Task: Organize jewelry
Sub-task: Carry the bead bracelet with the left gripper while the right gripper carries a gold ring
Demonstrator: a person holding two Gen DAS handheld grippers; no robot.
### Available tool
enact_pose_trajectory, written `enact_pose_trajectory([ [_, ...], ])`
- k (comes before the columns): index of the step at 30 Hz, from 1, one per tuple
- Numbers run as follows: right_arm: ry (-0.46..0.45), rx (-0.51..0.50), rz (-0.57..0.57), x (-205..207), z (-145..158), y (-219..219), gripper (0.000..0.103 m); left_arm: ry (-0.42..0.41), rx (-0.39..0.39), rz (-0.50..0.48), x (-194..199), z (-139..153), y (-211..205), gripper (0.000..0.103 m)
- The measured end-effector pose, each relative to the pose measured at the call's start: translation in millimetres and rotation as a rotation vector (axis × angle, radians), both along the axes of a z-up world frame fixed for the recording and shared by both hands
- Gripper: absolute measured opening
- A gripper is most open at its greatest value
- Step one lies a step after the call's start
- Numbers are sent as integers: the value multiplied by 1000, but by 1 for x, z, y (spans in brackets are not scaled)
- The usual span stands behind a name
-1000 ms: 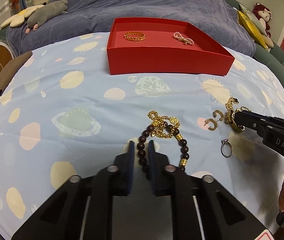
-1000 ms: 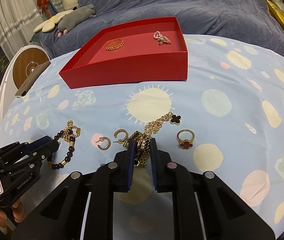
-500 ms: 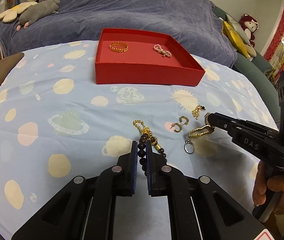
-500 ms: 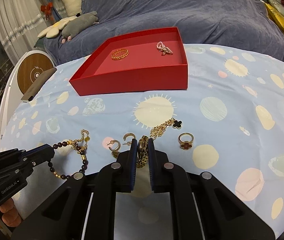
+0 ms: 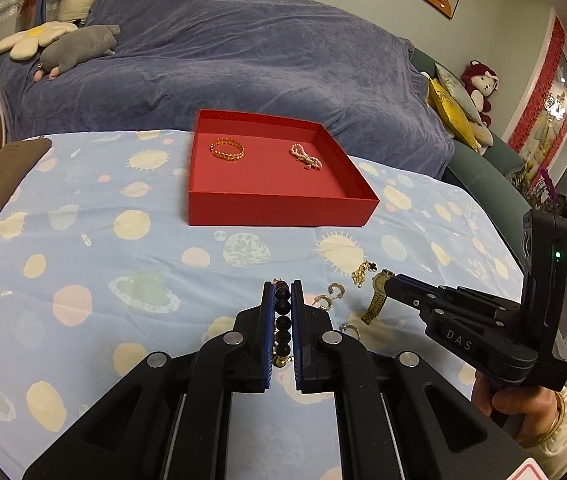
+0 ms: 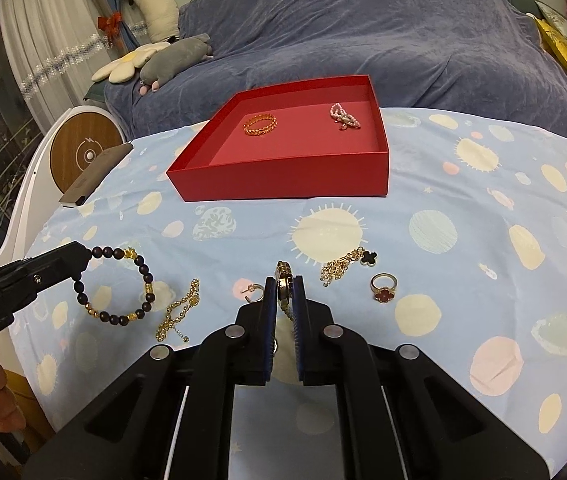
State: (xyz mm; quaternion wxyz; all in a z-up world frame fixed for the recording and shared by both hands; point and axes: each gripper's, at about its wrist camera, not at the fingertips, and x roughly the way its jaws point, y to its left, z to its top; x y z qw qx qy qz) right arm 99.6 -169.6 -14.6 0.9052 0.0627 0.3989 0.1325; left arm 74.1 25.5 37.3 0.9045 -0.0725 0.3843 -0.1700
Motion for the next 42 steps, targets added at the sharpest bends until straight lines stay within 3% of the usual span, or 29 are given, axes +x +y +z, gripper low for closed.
enact_pose_trajectory([
  [23,-102,47,18,13,55,-5,7,-62,9,51,47,38,-10,5],
  [33,-103,71,2,94,82,-13,7,-77,12,47,129,64,-26,5],
  [42,-3,144,-18,169,48,-17,7,-27,-18,57,200,36,-40,5],
])
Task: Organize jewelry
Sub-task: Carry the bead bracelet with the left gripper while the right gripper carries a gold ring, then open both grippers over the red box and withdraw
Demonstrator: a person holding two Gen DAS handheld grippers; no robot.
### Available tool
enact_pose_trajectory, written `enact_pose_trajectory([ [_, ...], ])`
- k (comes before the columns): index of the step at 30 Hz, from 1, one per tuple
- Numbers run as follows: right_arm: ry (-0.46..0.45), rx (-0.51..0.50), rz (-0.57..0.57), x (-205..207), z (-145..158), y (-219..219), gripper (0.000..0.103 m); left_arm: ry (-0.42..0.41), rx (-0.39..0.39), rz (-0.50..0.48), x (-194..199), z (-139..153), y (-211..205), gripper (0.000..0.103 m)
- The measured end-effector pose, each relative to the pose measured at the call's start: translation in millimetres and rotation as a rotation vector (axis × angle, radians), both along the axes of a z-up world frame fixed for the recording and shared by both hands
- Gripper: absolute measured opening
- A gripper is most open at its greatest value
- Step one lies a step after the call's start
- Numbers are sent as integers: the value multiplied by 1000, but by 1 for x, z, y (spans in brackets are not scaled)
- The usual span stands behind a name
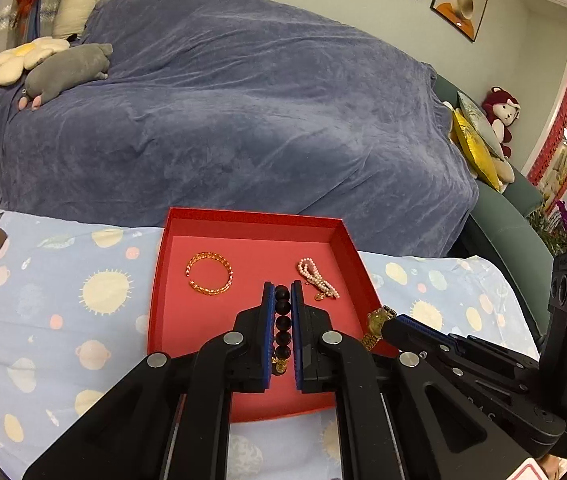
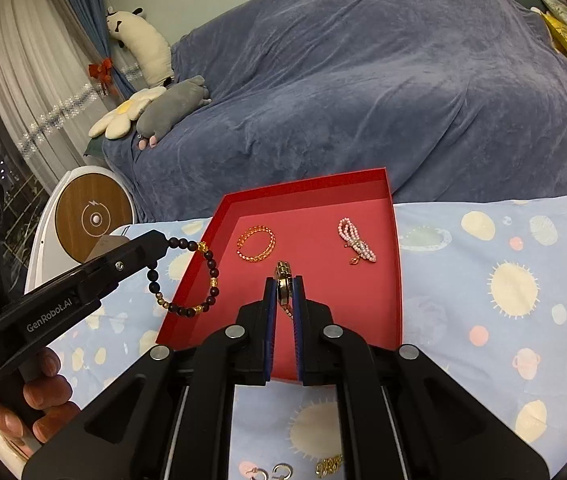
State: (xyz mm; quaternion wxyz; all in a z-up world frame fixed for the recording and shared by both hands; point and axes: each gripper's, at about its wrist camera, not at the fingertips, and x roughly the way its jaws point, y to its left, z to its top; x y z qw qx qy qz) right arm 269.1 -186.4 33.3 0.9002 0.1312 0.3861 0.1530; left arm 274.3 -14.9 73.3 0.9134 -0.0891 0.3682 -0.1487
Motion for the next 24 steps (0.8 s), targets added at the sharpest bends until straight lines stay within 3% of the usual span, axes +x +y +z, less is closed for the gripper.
enact_pose_trajectory([
  [4,62,4,5,24,-28,0,7,61,-10,-7,26,-30,1,5],
  [7,81,-46,7,38,-44,2,7,86,27,9,39,-48,3,6],
  [10,61,-132,-15,47,-50,3,6,99,77,43,47,-63,8,6],
  [15,21,-184,-55,55,-47,-6,8,97,108,92,53,-75,19,10],
  [17,2,-189,-70,52,-42,-11,8,87,120,112,52,-74,23,25],
  [18,-7,-186,-75,49,-38,-13,8,69,124,130,49,-71,25,40],
  [19,-15,-182,-78,43,-34,-15,9,48,127,147,46,-67,28,48],
  [22,-35,-169,-73,22,-20,-21,11,4,135,171,30,-51,35,63],
  [24,-58,-182,-63,1,-9,-22,15,-14,127,183,16,-39,41,66],
])
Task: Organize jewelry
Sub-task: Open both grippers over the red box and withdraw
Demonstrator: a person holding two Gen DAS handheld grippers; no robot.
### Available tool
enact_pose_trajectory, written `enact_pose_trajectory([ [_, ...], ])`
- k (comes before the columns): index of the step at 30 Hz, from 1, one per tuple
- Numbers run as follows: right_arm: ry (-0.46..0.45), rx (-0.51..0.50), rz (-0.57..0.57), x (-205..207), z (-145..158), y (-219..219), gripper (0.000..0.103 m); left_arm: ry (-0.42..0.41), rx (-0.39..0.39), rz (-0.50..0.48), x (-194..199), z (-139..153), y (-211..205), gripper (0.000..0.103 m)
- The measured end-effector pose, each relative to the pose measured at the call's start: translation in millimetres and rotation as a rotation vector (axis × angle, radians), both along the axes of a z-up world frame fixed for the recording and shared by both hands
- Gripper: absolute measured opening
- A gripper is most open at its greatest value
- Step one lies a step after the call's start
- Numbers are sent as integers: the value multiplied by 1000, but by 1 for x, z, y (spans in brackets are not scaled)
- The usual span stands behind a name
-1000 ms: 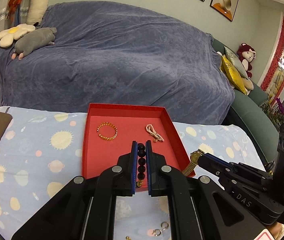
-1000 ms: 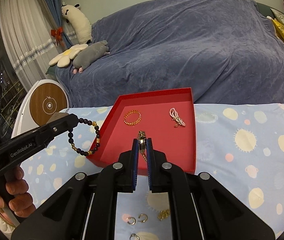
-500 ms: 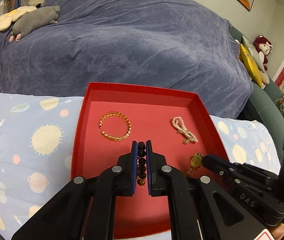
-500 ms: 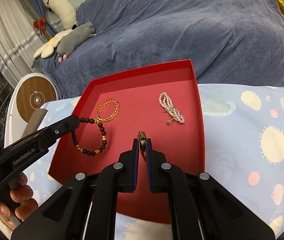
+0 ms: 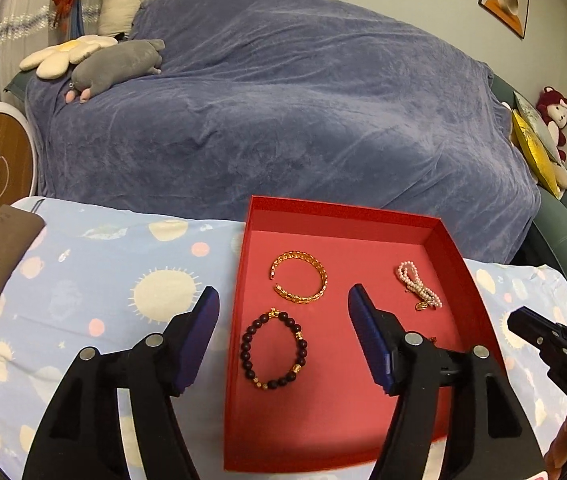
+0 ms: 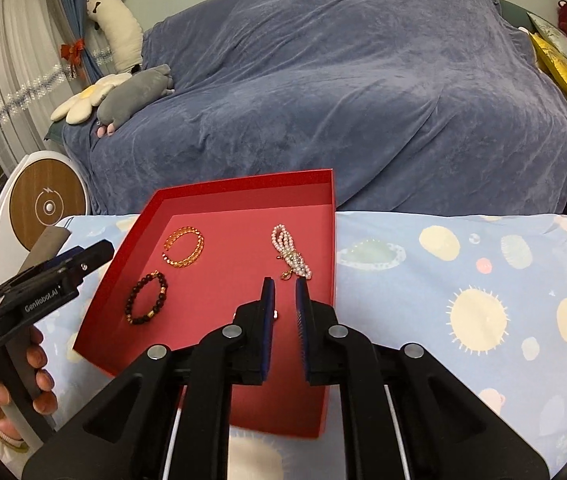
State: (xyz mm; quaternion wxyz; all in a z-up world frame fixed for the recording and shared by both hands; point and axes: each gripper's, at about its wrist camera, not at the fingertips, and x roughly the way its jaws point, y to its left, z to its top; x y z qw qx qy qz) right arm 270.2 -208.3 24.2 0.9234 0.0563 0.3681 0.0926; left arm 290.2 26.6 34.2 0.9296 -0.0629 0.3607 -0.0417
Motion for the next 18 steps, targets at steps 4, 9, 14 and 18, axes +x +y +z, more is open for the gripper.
enact_pose_trajectory([
  [4,-30,-3,25,-49,17,0,32,-15,-10,12,-35,20,13,74],
  [9,-41,-3,36,-108,23,2,39,-8,16,25,-84,29,17,74],
  [14,-16,15,36,-150,13,4,41,27,45,25,-128,15,15,75],
  [18,27,46,18,-169,-2,0,41,86,46,20,-155,-5,12,75],
])
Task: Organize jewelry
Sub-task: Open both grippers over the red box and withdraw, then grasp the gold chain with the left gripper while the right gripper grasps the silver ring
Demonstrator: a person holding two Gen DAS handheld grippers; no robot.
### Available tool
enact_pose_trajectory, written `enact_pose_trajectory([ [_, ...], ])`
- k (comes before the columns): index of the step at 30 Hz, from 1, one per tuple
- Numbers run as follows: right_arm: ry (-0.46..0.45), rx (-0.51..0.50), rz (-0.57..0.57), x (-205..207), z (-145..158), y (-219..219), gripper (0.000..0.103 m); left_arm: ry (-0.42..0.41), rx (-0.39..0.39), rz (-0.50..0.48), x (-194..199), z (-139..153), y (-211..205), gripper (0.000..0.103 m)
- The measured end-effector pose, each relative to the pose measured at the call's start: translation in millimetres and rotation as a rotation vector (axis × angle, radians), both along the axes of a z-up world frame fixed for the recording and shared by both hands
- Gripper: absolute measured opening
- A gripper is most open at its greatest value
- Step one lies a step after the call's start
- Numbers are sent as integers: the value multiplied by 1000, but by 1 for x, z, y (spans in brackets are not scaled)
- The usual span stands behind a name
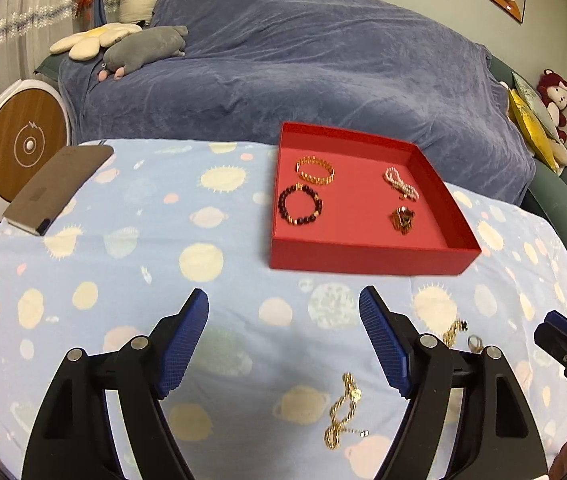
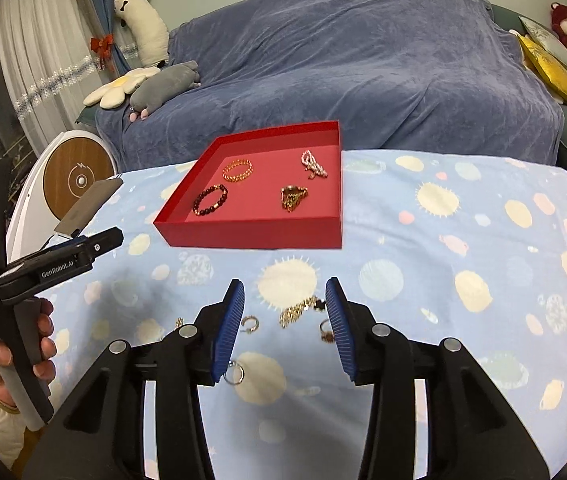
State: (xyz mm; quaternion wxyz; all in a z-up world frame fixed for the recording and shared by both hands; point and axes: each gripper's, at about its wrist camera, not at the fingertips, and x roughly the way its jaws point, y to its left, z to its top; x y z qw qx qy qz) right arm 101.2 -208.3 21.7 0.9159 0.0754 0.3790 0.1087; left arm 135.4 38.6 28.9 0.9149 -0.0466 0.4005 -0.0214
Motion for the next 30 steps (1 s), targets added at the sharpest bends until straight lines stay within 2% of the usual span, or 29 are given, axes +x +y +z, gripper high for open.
enact_pose_trajectory([
  [7,41,17,-26,-13,-19,-5,41,51,66,-54,-33,-34,-17,75],
  [12,53,-3,-24,-12,-27,1,41,91,117,-127,-41,-58,-32,75],
  [18,79,-23,-10,-10,-38,9,45,108,131,-163,-44,-72,-39,75],
  [20,88,-29,1,-10,-41,12,45,119,123,-168,-43,-76,-40,72],
  [23,96,-41,23,-10,-45,20,45,149,83,-174,-41,-82,-39,62],
  [27,100,-68,45,-11,-49,28,45,134,94,-179,-41,-83,-45,58],
  [30,108,-66,48,-11,-51,29,45,123,94,-185,-41,-82,-48,52],
])
